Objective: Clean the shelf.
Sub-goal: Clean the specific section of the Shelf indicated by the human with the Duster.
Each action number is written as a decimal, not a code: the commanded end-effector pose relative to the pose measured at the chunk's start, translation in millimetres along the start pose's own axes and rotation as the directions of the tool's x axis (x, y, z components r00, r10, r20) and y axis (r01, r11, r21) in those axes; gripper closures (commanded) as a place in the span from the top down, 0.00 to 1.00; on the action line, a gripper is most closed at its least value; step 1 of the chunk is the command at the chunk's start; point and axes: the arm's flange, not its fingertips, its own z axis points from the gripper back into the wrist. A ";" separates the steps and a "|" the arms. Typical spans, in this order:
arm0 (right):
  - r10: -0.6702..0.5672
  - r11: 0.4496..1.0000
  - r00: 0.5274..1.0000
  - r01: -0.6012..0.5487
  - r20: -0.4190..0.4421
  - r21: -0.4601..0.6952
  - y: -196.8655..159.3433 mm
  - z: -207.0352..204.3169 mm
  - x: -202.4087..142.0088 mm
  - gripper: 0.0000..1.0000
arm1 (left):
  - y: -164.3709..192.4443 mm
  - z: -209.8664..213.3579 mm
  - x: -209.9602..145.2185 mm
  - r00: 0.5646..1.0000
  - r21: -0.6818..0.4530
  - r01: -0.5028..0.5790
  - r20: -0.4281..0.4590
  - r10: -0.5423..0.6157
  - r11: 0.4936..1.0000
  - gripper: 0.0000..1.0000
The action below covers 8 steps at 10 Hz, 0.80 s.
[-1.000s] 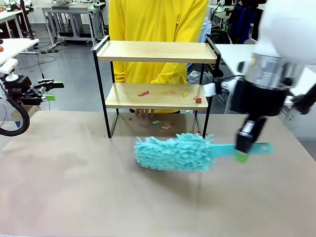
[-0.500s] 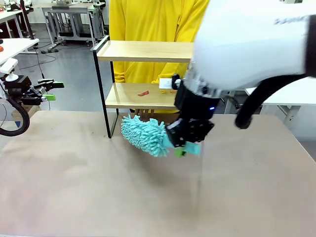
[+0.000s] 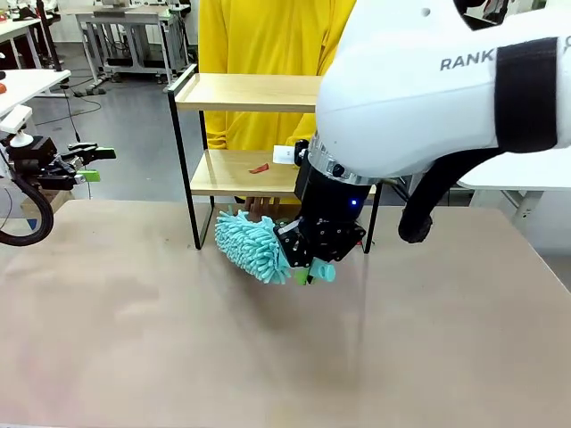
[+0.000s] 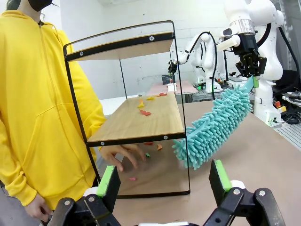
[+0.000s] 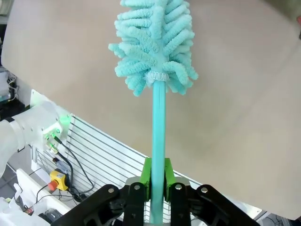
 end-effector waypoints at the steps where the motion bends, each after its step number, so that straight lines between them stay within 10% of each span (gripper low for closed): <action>1: 0.029 1.000 1.000 -0.029 0.009 -0.010 -5.3 3.9 -4.0 0.13 | -1.2 -0.7 2.6 1.000 -0.006 0.015 0.008 -0.015 1.000 1.00; 8: -0.241 0.966 0.953 0.253 0.183 -0.046 86.7 -48.4 69.0 0.13 | -1.2 -0.7 2.6 1.000 -0.006 0.015 0.008 -0.015 1.000 1.00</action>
